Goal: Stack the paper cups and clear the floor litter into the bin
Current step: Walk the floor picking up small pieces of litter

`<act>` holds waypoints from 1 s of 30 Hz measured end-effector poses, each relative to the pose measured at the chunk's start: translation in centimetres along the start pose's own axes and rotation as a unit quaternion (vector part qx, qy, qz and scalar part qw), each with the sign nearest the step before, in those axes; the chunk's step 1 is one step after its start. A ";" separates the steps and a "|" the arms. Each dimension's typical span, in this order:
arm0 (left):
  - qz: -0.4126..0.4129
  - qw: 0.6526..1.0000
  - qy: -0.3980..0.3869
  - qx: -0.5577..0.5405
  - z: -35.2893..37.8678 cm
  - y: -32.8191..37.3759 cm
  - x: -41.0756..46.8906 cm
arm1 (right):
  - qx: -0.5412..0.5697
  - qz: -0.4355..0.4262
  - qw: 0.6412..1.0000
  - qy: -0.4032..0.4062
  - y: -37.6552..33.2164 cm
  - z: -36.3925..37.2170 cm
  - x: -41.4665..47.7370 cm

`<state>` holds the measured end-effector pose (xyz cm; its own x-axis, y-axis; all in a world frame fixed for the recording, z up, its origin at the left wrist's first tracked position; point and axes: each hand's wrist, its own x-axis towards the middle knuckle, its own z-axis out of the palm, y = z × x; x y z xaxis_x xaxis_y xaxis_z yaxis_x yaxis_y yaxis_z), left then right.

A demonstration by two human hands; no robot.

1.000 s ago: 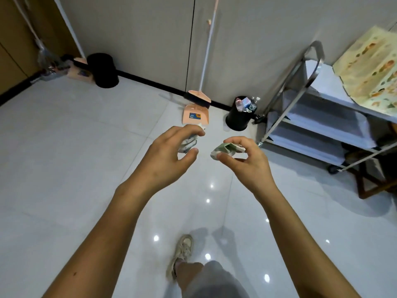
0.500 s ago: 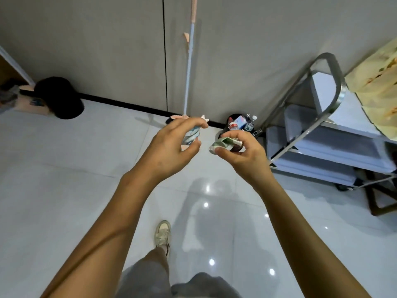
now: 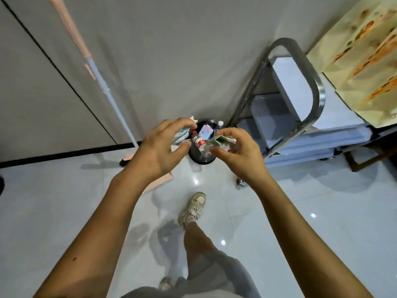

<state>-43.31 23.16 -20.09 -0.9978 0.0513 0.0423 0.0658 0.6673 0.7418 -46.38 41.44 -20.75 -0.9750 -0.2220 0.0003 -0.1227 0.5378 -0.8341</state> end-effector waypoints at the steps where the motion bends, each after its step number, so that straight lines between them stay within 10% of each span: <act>1: 0.007 1.000 -0.011 0.004 0.5 -0.6 2.3 | -0.003 0.004 1.000 0.004 1.0 -0.1 2.0; 14: -0.075 0.984 -0.156 -0.036 15.0 -15.0 29.6 | -0.053 0.160 0.986 0.003 19.9 4.4 25.2; 30: -0.223 0.944 -0.221 -0.099 30.4 -32.1 35.9 | -0.054 0.303 0.951 -0.031 37.3 16.1 33.1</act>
<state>-80.91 26.17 -62.77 -0.8218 0.1322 -0.5542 -0.4061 0.5463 0.7325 -80.24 41.05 -60.71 -0.8608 0.1099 -0.4970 0.4365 0.6615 -0.6098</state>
